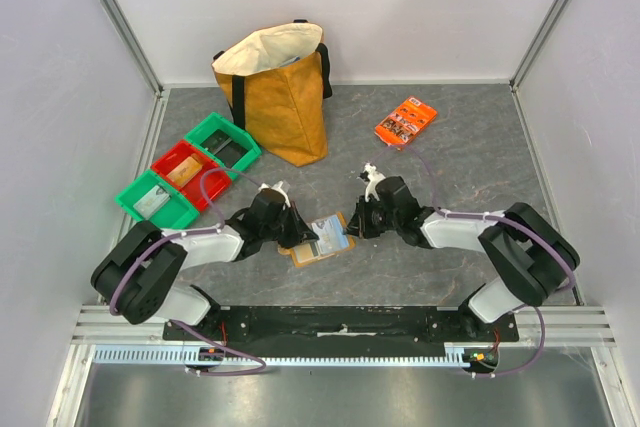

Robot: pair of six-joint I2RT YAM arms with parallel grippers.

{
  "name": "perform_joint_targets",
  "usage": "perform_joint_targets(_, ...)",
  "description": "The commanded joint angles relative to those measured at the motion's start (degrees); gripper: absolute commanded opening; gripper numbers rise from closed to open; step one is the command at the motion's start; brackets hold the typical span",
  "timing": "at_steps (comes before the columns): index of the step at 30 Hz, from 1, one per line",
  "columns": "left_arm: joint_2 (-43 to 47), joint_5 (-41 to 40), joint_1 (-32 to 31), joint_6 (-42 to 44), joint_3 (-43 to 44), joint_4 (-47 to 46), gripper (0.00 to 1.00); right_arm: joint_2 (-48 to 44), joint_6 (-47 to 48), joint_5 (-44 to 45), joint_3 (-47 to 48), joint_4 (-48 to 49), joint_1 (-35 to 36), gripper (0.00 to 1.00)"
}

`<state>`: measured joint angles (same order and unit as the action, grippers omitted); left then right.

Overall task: Take the credit cards out of the card holder
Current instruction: Remove the credit card from the card holder.

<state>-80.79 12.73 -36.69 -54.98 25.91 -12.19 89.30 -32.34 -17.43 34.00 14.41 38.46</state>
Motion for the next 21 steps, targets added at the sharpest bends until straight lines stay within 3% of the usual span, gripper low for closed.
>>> perform_joint_targets(1,-2.2,2.4,0.2,2.3,1.2,-1.0,0.02,-2.6,1.7,-4.1,1.3,2.1,-0.1,0.09)
perform_joint_targets(9,-3.1,3.0,0.1,2.1,1.2,-1.9,0.02,3.2,-0.5,-7.2,3.1,6.1,-0.1,0.06)
perform_joint_targets(15,-2.6,2.7,0.2,1.9,0.6,-1.5,0.02,7.3,-1.8,-5.3,2.0,3.8,-0.2,0.03)
perform_joint_targets(21,-1.1,1.2,0.4,1.7,0.0,0.3,0.09,7.8,-2.5,-2.9,-0.6,0.8,-0.8,0.0)
